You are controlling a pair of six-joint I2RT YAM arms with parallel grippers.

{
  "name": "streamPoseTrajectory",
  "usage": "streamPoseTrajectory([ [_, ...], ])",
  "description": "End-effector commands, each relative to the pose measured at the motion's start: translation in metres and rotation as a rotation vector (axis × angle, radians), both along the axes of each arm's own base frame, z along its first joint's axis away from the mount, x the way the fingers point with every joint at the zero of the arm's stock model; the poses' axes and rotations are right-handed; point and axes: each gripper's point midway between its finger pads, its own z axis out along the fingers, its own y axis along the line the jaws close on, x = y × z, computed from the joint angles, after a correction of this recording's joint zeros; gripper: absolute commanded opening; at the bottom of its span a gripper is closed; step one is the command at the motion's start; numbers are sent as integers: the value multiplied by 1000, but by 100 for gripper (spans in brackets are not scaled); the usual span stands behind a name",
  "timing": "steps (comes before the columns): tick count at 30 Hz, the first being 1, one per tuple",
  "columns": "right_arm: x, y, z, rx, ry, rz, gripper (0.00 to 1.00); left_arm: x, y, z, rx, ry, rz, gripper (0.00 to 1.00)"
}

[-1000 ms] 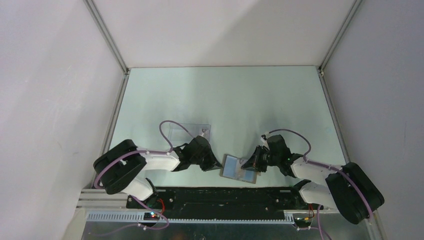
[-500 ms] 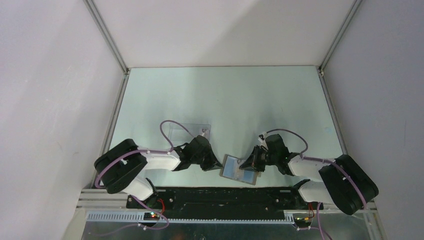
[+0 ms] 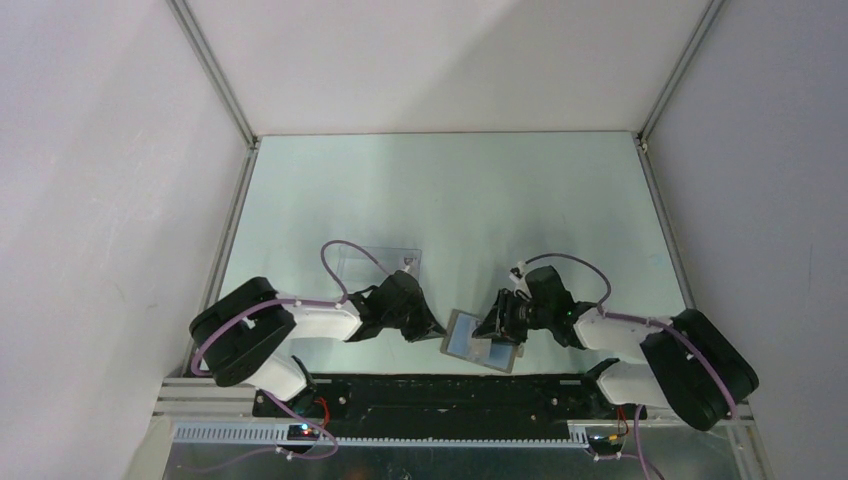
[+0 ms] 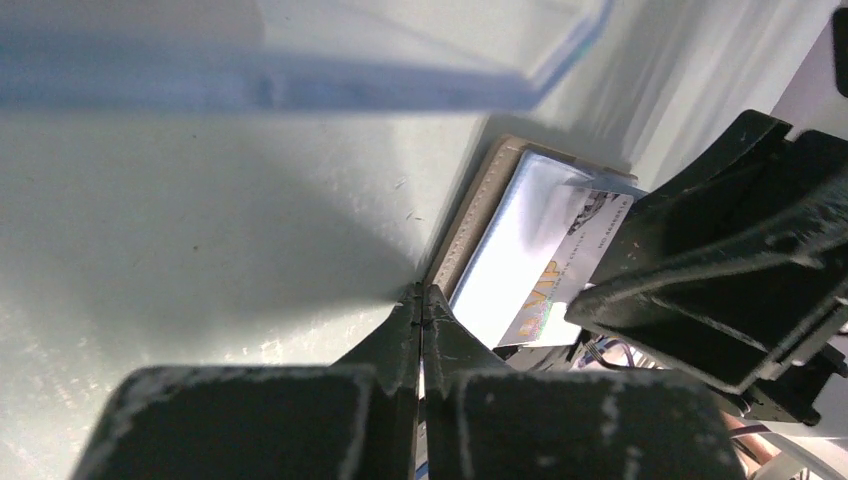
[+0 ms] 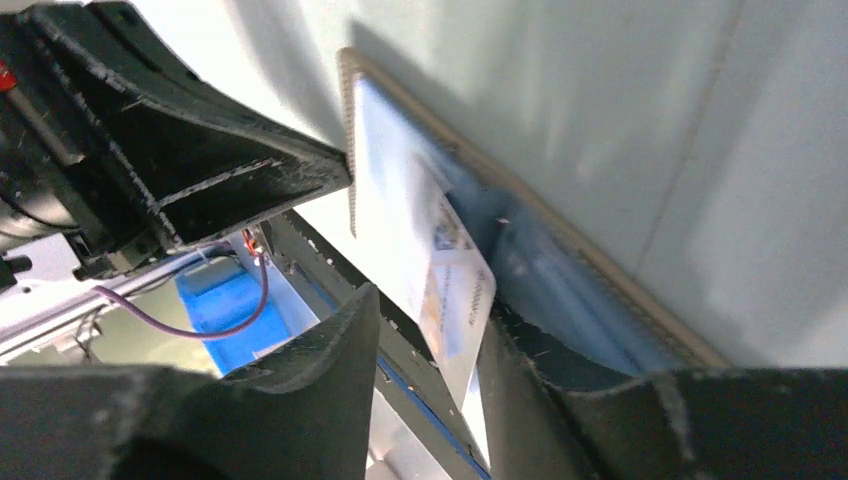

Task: Put the credit cards into the card holder
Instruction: Insert the credit card into the card holder.

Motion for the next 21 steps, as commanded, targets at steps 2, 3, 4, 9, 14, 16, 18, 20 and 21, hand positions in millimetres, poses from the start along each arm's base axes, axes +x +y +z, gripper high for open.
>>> streamPoseTrajectory([
  [2, -6, -12, 2, -141, -36, 16, 54, -4, -1, -4, 15, 16, -15, 0],
  [3, -9, -16, 2, -167, -33, 12, 57, -4, -2, -4, 14, 17, -16, 0],
  [4, -11, -18, 2, -182, -30, 17, 62, -4, -2, -4, 14, 17, -16, 0],
  [9, -13, -19, 6, -194, -39, 20, 72, -4, -3, -3, 12, 15, -20, 0],
  [14, -11, -11, 3, -183, -28, 56, 63, -4, -5, -1, 6, 12, -27, 0],
  [16, -8, -5, 1, -180, -14, 76, 57, -5, -6, 0, 3, 11, -27, 0],
  [18, -4, 1, 0, -175, -1, 90, 48, -5, -5, 1, 1, 11, -21, 0],
  [20, -1, 7, -4, -169, 15, 96, 35, -6, -4, 2, -2, 11, -18, 0],
  [21, 4, 11, -1, -154, 4, 93, 24, -6, -4, 3, -5, 11, -14, 0],
])
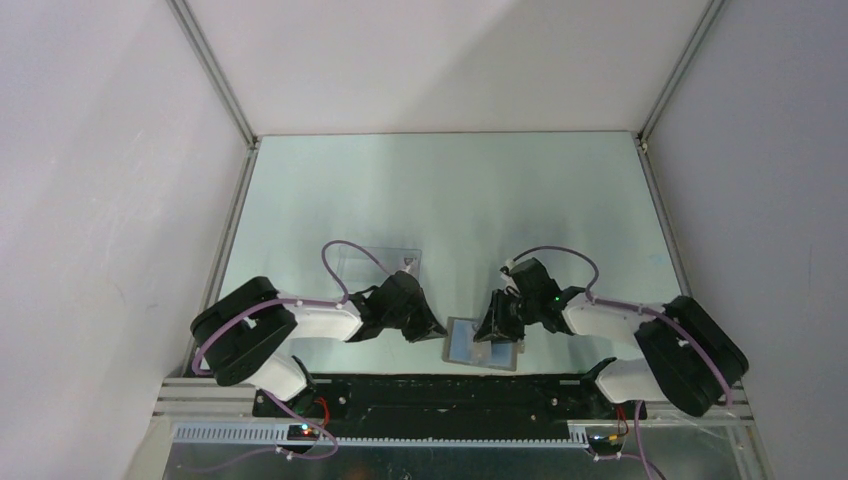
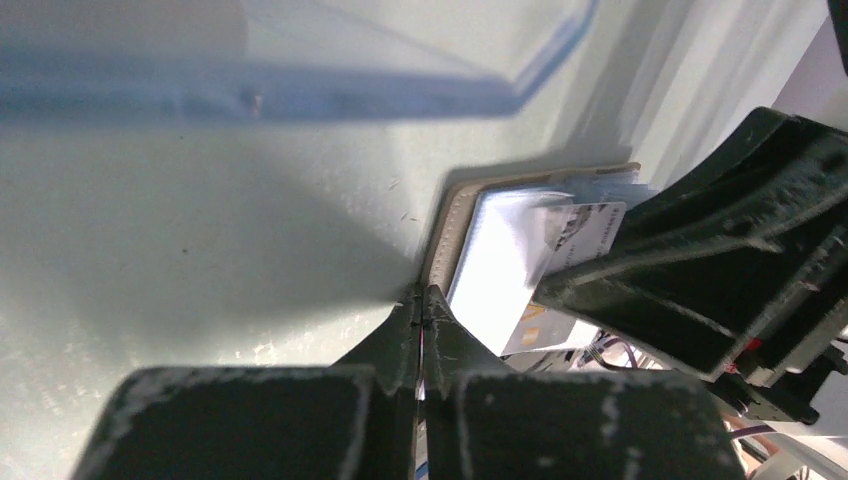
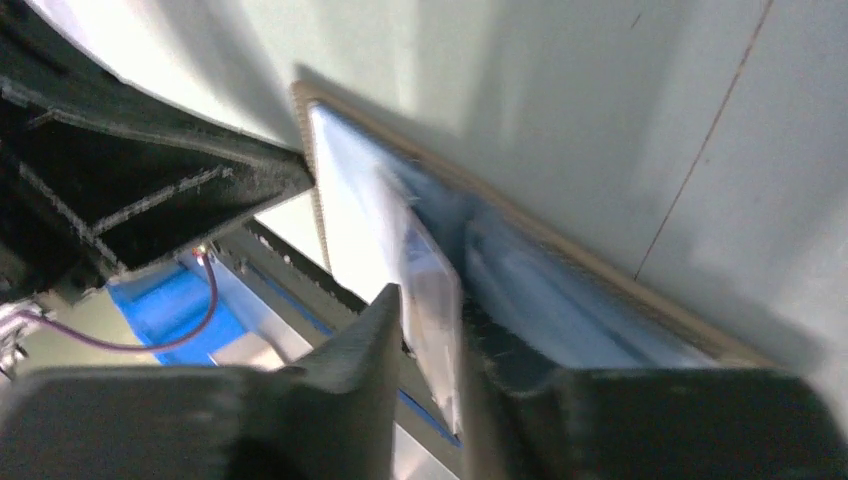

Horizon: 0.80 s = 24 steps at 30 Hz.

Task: Put the credit cards into the card holder
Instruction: Insert the credit card into the card holder.

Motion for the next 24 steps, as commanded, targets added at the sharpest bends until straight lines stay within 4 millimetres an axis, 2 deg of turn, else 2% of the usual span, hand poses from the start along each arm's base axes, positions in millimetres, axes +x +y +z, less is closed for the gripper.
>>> streamPoseTrajectory([
  [1, 10, 11, -3, 6, -10, 20, 19, -6, -1, 2, 1, 14, -8, 0],
  [2, 15, 15, 0, 18, -22, 19, 11, -6, 0, 4, -3, 12, -4, 0],
  [4, 21, 21, 3, 35, -38, 24, 1, -7, 1, 5, -5, 13, 5, 0],
  [11, 39, 41, 12, 99, -63, 51, 0, -11, 5, 6, -13, 18, 31, 0],
  [16, 40, 42, 15, 99, -69, 63, 0, -13, 11, 6, -13, 20, 64, 0],
  [17, 40, 40, 15, 92, -75, 67, 1, -13, 11, 5, -13, 21, 65, 0],
  [21, 30, 24, 12, 11, -69, 68, 32, -13, 10, 4, -8, 24, 60, 0],
  [24, 29, 17, 17, -21, -101, 73, 44, -13, 8, 4, -8, 23, 50, 0],
])
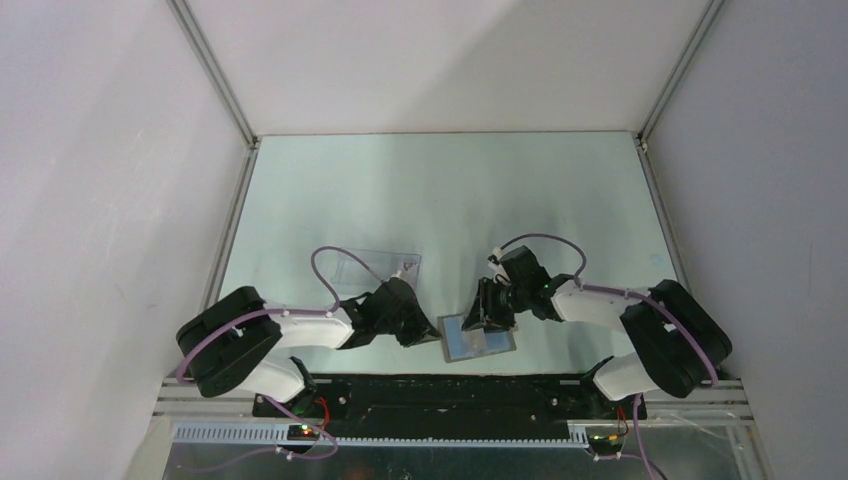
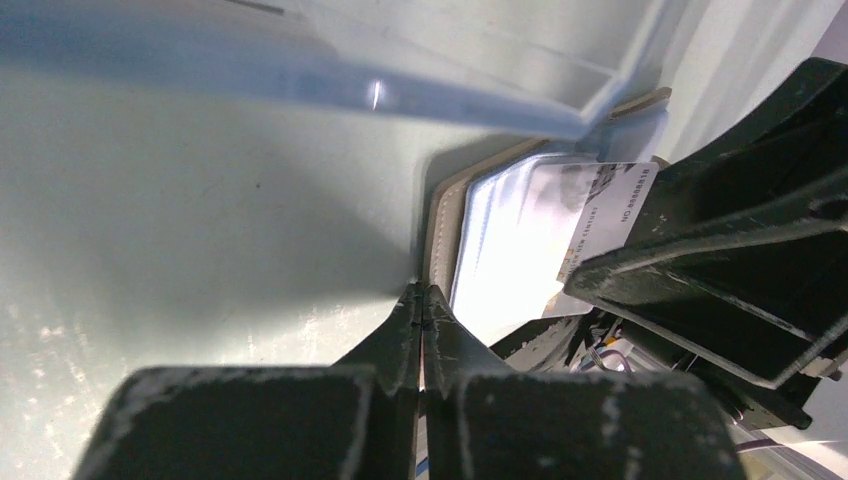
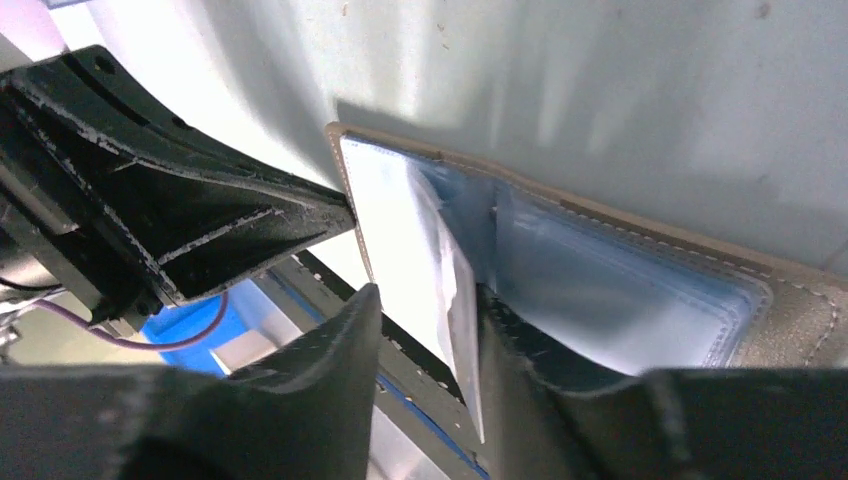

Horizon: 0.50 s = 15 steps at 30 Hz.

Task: Put the credit cards into the card holder
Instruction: Insert the credit card into the card holder.

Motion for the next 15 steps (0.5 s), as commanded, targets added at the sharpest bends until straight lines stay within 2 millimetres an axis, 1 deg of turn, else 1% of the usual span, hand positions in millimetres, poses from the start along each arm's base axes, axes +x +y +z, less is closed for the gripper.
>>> streamPoseTrajectory([
  [1, 5, -10, 12, -62, -77, 10, 49, -6, -5, 3, -14, 19, -16, 0],
  [4, 5, -10, 15, -86, -89, 33, 57, -5, -7, 2, -11, 19, -22, 0],
  [5, 3, -11, 13, -102, -80, 39, 59, -5, -8, 3, -12, 18, -24, 0],
  [6, 5, -9, 15, -103, -91, 50, 60, -4, -8, 2, -11, 19, -25, 0],
  [7, 3, -10, 12, -122, -78, 59, 62, -4, -10, 3, -13, 17, -29, 0],
  [10, 5, -8, 13, -145, -78, 81, 65, -4, -11, 2, -10, 18, -36, 0],
  [13, 2, -12, 8, -198, -61, 98, 71, -3, -12, 2, -8, 20, -38, 0],
  [15, 2, -12, 10, -217, -67, 110, 73, -3, -12, 2, -8, 19, -40, 0],
])
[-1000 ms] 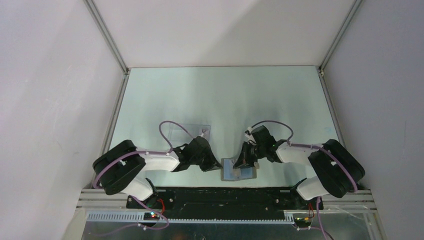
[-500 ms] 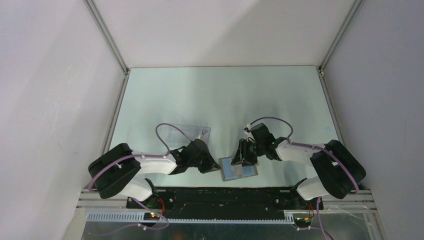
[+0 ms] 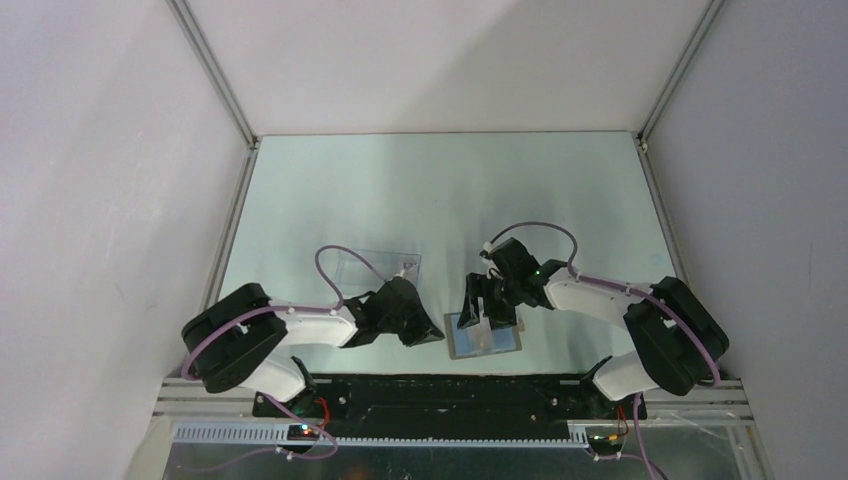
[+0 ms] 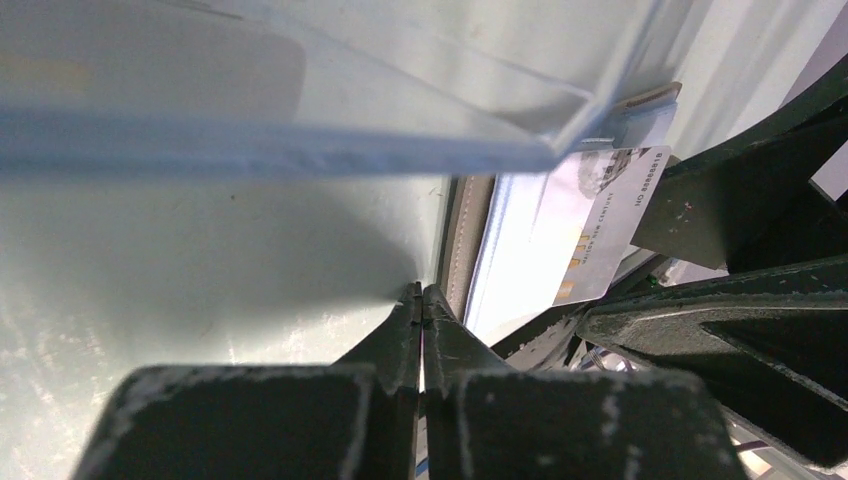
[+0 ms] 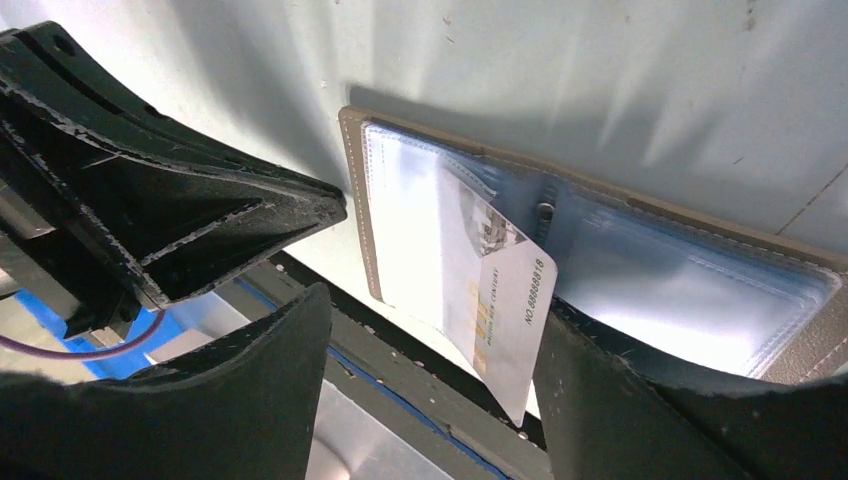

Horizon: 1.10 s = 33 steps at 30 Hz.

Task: Put the credit cards into the card holder
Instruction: Insert the credit card into the card holder.

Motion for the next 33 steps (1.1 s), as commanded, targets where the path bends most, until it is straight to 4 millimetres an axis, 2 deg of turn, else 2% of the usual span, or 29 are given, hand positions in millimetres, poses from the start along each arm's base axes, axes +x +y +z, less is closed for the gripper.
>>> streamPoseTrajectory([
  [1, 0, -6, 1, -82, -20, 35, 74, -4, -8, 3, -8, 15, -32, 0],
  [8, -5, 1, 20, -40, -15, 45, 77, -3, -8, 3, -9, 12, -35, 0],
  [15, -6, -1, 38, -11, -10, 35, 85, -3, -10, 4, -10, 10, -42, 0],
  [19, -3, -4, 45, -2, -24, 24, 85, -3, -10, 4, -10, 8, -43, 0],
  [22, -2, -10, 41, -40, -34, 29, 83, -3, -11, 3, -8, 8, -50, 0],
  [27, -2, -21, 20, -131, -30, 52, 77, -3, -13, 2, -8, 12, -57, 0],
  [33, 0, -17, 3, -149, -7, 73, 64, -3, -13, 1, -4, 16, -61, 0],
])
